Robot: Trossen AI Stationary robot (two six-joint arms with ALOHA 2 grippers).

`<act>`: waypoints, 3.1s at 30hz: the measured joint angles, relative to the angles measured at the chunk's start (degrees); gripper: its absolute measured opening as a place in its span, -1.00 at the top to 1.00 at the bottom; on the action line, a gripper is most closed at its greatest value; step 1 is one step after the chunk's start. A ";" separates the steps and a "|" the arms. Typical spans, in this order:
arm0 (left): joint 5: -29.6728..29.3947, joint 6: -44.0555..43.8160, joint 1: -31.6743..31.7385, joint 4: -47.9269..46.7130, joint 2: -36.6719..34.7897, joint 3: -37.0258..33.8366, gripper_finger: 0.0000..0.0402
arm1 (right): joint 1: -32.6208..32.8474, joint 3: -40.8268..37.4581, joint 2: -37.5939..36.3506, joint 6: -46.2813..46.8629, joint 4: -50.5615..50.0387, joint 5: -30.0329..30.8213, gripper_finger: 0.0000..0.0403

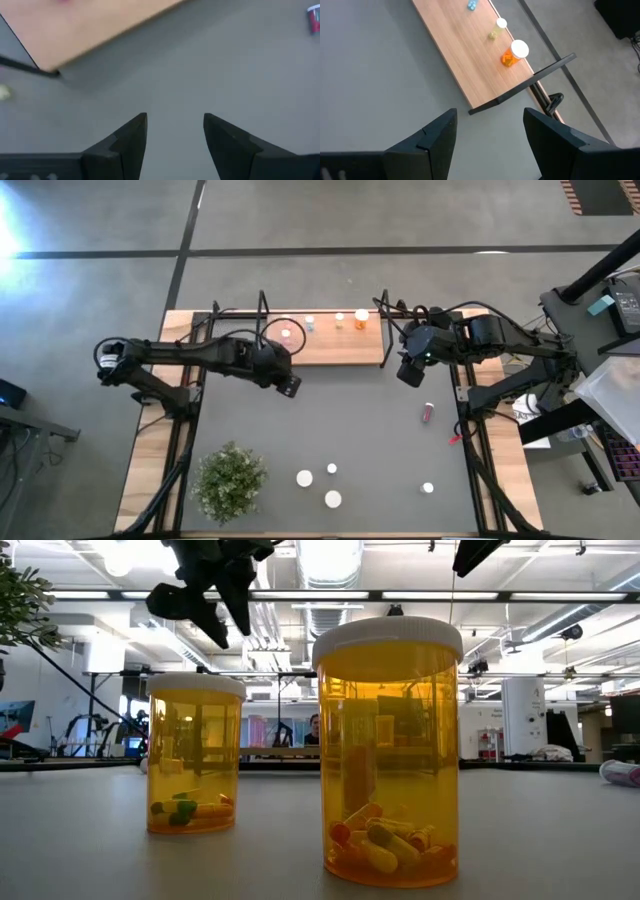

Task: Pick and place medicine bottles onto shelf by color
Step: Put the left blue pill bottle on the shelf aligned with the other blue pill bottle

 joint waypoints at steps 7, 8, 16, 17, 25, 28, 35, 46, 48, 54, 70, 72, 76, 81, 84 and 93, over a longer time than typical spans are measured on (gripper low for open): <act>1.17 -11.86 -3.31 3.19 4.21 -0.04 0.11 | 0.00 0.00 0.00 0.00 0.00 0.00 -0.09; 1.17 -12.81 -3.79 3.59 5.03 -0.04 0.11 | 0.00 0.00 0.00 -0.02 0.02 0.00 -0.09; 1.37 -18.00 -7.61 12.05 11.11 -0.05 0.11 | -0.01 0.00 0.00 -0.02 0.02 0.00 -0.09; 1.38 -18.01 -8.14 13.02 11.51 -0.07 0.11 | 0.00 -0.01 0.00 -0.01 0.01 0.00 -0.09; 0.66 -8.17 -12.76 21.03 14.76 -0.07 0.11 | 0.00 0.00 0.00 0.00 0.02 0.00 -0.09; 0.47 -1.50 -13.87 24.35 16.76 -0.07 0.11 | 0.00 0.00 0.00 0.00 0.02 0.00 -0.09; 0.92 14.54 -15.51 31.96 20.69 -0.07 0.11 | -0.02 0.00 0.01 -0.01 0.02 0.00 -0.09; 1.90 24.75 -19.64 37.79 21.53 -0.02 0.11 | 0.00 0.00 0.00 -0.01 0.00 0.00 -0.09; 1.91 24.72 -20.34 38.54 21.53 -0.02 0.11 | -0.01 0.00 0.01 0.00 0.00 0.00 -0.09; 1.46 26.76 -21.70 40.03 21.53 -0.02 -0.05 | 0.00 0.00 0.00 -0.02 0.00 0.00 -0.09; 1.30 39.25 -25.28 48.97 25.75 -1.49 -0.19 | -0.01 0.00 0.00 -0.01 0.02 0.01 -0.09; 1.28 39.24 -25.64 49.16 26.76 -1.52 -0.19 | -0.01 0.00 0.00 -0.01 0.01 0.00 -0.09; 0.18 40.58 -26.12 48.83 28.41 -1.95 -0.19 | 0.00 -0.01 0.00 -0.02 0.01 0.00 -0.09; -2.17 43.60 -26.23 49.07 29.63 -2.31 -0.20 | 0.00 0.00 0.00 0.00 0.02 0.00 -0.09; -2.20 43.56 -26.26 49.01 29.92 -2.66 -0.20 | -0.01 -0.01 0.00 -0.01 0.00 0.00 -0.09; -1.05 43.55 -26.31 48.85 29.92 -3.61 -0.10 | -0.02 0.00 0.00 -0.01 0.02 0.00 -0.09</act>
